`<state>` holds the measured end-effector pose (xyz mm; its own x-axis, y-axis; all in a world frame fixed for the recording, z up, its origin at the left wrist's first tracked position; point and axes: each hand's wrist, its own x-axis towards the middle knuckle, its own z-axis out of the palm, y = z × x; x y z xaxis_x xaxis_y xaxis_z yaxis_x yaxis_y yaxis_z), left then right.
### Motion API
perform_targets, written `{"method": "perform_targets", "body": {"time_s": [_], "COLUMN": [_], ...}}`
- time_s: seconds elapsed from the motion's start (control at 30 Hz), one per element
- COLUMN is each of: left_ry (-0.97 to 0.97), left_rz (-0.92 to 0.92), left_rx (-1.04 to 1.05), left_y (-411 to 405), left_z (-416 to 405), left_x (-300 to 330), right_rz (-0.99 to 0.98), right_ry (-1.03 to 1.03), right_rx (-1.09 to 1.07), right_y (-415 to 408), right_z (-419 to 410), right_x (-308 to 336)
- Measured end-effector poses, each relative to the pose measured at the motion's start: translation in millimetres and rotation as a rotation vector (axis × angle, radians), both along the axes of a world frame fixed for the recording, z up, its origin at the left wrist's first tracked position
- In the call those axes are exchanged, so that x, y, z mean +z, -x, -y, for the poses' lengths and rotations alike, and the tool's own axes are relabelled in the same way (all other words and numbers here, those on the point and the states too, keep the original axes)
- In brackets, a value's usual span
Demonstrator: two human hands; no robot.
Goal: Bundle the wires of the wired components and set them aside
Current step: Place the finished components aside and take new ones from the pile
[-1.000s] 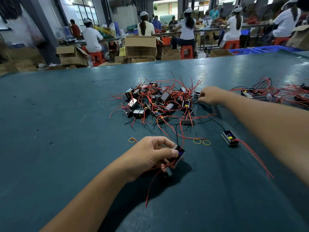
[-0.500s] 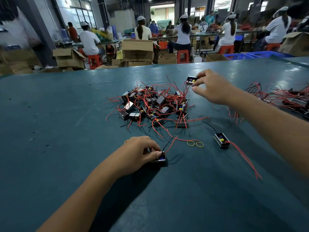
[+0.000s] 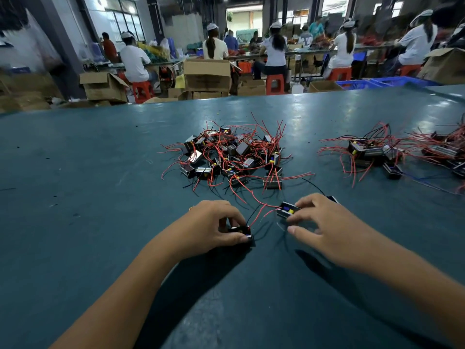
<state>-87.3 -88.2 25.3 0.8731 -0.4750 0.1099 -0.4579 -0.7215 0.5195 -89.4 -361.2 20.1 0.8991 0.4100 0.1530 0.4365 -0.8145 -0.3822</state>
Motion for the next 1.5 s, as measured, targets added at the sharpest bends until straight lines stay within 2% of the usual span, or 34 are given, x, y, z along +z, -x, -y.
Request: {"method": "perform_targets", "body": {"time_s": [0.2, 0.3, 0.4, 0.47, 0.6, 0.93, 1.1, 1.27, 1.4, 1.5], "left_ry": [-0.002, 0.014, 0.169, 0.225, 0.155, 0.019, 0.059, 0.239, 0.234, 0.183], "left_rz": [-0.022, 0.133, 0.338, 0.386, 0.324, 0.417, 0.313, 0.103, 0.004, 0.043], "left_rx": [-0.049, 0.01, 0.083, 0.082, 0.035, 0.157, 0.15, 0.164, 0.109, 0.094], "left_y": [2.3, 1.7, 6.8, 11.2, 20.2, 37.5, 35.9, 34.0, 32.2, 31.3], "left_z": [0.1, 7.0, 18.6, 25.8, 37.1, 60.2, 57.0, 51.9, 46.5, 43.4], "left_x": [1.0, -1.4, -0.4, 1.3, -0.8, -0.1, 0.9, 4.2, 7.9, 9.0], "right_rz": [0.0, 0.009, 0.054, 0.079, 0.103, 0.216, 0.257, 0.245, 0.2, 0.146], "right_ry": [0.101, 0.115, 0.028, -0.024, 0.017, -0.148, -0.163, -0.095, -0.089, -0.08], "right_rx": [0.012, 0.034, 0.001, -0.037, -0.025, 0.112, 0.174, 0.279, 0.358, 0.369], "right_y": [0.0, -0.5, 0.8, 1.5, -0.6, 10.1, 7.6, 6.2, 2.3, -0.3], "right_z": [8.6, 11.1, 8.0, 4.1, -2.8, -0.2, 2.7, 13.6, 19.7, 23.6], "right_x": [-10.3, -6.8, -2.7, -1.6, -3.1, 0.5, 0.4, 5.3, 8.4, 7.9]}}
